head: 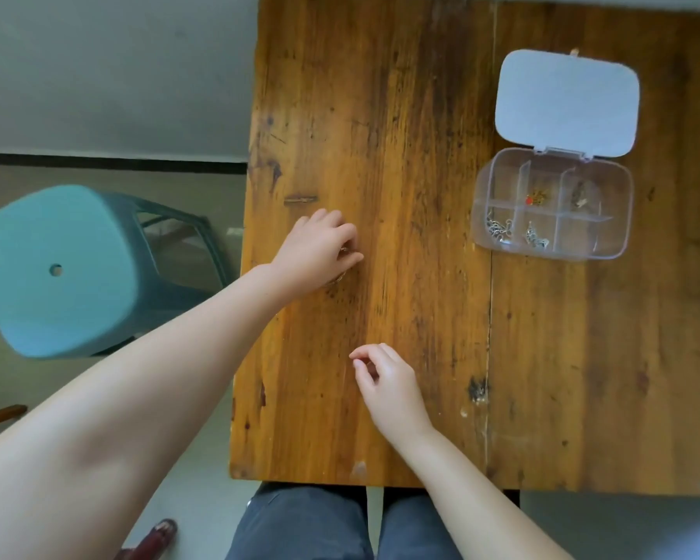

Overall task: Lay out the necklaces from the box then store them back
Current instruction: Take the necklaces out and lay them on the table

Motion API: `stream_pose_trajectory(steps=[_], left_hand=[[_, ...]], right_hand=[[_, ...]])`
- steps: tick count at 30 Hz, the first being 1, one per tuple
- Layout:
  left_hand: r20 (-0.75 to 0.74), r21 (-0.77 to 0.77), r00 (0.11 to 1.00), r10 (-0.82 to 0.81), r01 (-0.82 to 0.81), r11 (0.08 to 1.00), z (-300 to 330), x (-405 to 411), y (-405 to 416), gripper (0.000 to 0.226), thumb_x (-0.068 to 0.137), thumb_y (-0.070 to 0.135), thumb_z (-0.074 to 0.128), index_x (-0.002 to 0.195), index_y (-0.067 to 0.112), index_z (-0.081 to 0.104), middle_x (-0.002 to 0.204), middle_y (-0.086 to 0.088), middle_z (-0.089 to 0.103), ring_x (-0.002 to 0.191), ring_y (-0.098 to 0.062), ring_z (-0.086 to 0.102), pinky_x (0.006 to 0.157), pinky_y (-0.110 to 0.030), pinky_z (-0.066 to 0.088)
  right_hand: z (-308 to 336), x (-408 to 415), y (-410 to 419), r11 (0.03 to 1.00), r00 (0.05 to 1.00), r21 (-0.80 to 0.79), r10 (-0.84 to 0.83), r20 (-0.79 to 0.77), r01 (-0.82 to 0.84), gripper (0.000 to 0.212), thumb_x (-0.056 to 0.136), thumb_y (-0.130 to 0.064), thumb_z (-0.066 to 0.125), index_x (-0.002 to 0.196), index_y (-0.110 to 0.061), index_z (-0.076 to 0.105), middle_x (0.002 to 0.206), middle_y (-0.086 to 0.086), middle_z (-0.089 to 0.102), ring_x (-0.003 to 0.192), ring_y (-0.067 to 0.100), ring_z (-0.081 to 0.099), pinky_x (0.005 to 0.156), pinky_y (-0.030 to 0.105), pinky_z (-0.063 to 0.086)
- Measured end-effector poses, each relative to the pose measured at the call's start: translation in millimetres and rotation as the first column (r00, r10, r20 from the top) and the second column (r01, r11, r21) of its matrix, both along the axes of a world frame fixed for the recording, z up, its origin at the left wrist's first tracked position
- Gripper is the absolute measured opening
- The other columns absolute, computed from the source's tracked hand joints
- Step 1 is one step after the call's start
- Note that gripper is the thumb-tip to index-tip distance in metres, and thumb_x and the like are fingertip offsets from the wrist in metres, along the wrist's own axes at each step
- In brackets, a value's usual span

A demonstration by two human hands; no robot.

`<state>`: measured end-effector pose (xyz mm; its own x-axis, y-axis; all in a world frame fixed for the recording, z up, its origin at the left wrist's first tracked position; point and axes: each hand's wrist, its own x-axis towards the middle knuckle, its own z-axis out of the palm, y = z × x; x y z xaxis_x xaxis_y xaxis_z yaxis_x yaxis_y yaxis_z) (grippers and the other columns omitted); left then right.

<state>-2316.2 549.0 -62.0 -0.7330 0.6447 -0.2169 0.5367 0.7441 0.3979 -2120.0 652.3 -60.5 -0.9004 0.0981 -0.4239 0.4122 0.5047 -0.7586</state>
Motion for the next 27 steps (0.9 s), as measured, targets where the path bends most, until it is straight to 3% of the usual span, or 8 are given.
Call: stream_pose_trajectory(steps=[3, 5, 9, 11, 15, 18, 22, 27], left_hand=[[-0.031, 0.154, 0.972, 0.232, -0.225, 0.962, 0.3, -3.0, -2.2, 0.028, 0.091, 0.024, 0.055, 0.117, 0.013, 0.055, 0.111, -0.011, 0.056, 0.102, -0.029, 0.05, 0.086, -0.042, 0.044], [0.014, 0.263, 0.894, 0.447, -0.435, 0.861, 1.0, 2.0, -14.7, 0.03, 0.091, 0.014, 0.05, 0.121, 0.012, 0.053, 0.114, -0.012, 0.056, 0.108, -0.028, 0.05, 0.092, -0.039, 0.042], [0.078, 0.176, 0.763, 0.642, -0.645, 0.744, -2.1, 35.3, -51.7, 0.043, 0.09, -0.001, 0.044, 0.132, 0.007, 0.046, 0.127, -0.016, 0.052, 0.121, -0.03, 0.043, 0.103, -0.043, 0.038], [0.057, 0.128, 0.775, 0.63, -0.631, 0.765, -5.4, 49.2, -65.2, 0.039, 0.091, 0.0, 0.047, 0.129, 0.004, 0.049, 0.127, -0.017, 0.053, 0.12, -0.031, 0.044, 0.103, -0.044, 0.04], [-0.004, 0.075, 0.856, 0.518, -0.516, 0.853, -7.4, 63.0, -75.7, 0.028, 0.088, 0.009, 0.058, 0.116, 0.005, 0.061, 0.118, -0.014, 0.057, 0.11, -0.03, 0.049, 0.094, -0.043, 0.046], [-0.054, 0.039, 0.88, 0.472, -0.47, 0.882, -7.7, 64.6, -74.6, 0.024, 0.087, 0.012, 0.062, 0.11, 0.006, 0.063, 0.11, -0.015, 0.059, 0.101, -0.031, 0.052, 0.084, -0.044, 0.048], [-0.118, 0.013, 0.93, 0.348, -0.349, 0.937, -6.3, 57.9, -63.0, 0.012, 0.09, 0.008, 0.055, 0.092, 0.0, 0.063, 0.093, -0.019, 0.062, 0.085, -0.036, 0.055, 0.07, -0.046, 0.048], [-0.076, -0.034, 0.974, 0.212, -0.215, 0.976, -4.2, 101.7, -54.6, 0.012, 0.09, 0.014, 0.054, 0.086, 0.004, 0.06, 0.086, -0.015, 0.061, 0.081, -0.033, 0.055, 0.069, -0.042, 0.047]], right_hand=[[5.9, -8.1, 32.0, 0.997, 0.997, 0.016, -0.072, -0.018, 0.073, 0.016, 0.094, -0.015, 0.052, 0.102, -0.02, 0.064, 0.096, -0.012, 0.059, 0.087, -0.009, 0.054, 0.075, 0.001, 0.042], [9.2, -17.9, 52.8, 0.994, 0.995, 0.035, -0.099, -0.029, 0.1, 0.015, 0.094, -0.014, 0.052, 0.102, -0.02, 0.064, 0.096, -0.01, 0.058, 0.085, -0.008, 0.054, 0.072, 0.0, 0.041], [13.7, -46.6, 75.0, 0.995, 0.998, 0.096, -0.037, -0.046, 0.041, 0.017, 0.094, -0.013, 0.051, 0.104, -0.017, 0.065, 0.101, -0.002, 0.062, 0.082, 0.0, 0.054, 0.068, 0.001, 0.039], [13.0, -67.3, 70.9, 0.986, 0.996, 0.149, 0.079, -0.047, -0.071, 0.023, 0.095, -0.014, 0.049, 0.112, -0.015, 0.064, 0.107, 0.002, 0.062, 0.091, 0.011, 0.055, 0.073, 0.01, 0.039], [5.5, -121.3, 41.0, 0.936, 0.968, 0.292, 0.233, -0.089, -0.198, 0.03, 0.094, -0.02, 0.051, 0.123, -0.014, 0.058, 0.117, 0.009, 0.059, 0.112, 0.026, 0.05, 0.095, 0.039, 0.041], [-3.6, -154.0, 15.7, 0.873, 0.935, 0.405, 0.338, -0.102, -0.271, 0.037, 0.092, -0.026, 0.054, 0.127, -0.015, 0.052, 0.121, 0.01, 0.055, 0.114, 0.029, 0.047, 0.093, 0.04, 0.037], [-15.9, -169.2, 2.1, 0.765, 0.884, 0.558, 0.454, -0.114, -0.321, 0.027, 0.091, -0.027, 0.056, 0.113, -0.012, 0.056, 0.112, 0.01, 0.056, 0.105, 0.031, 0.049, 0.084, 0.04, 0.037], [-19.6, -165.2, 5.9, 0.758, 0.89, 0.588, 0.435, -0.136, -0.281, 0.015, 0.092, -0.023, 0.052, 0.097, -0.01, 0.058, 0.101, 0.01, 0.061, 0.097, 0.032, 0.052, 0.078, 0.04, 0.034]])
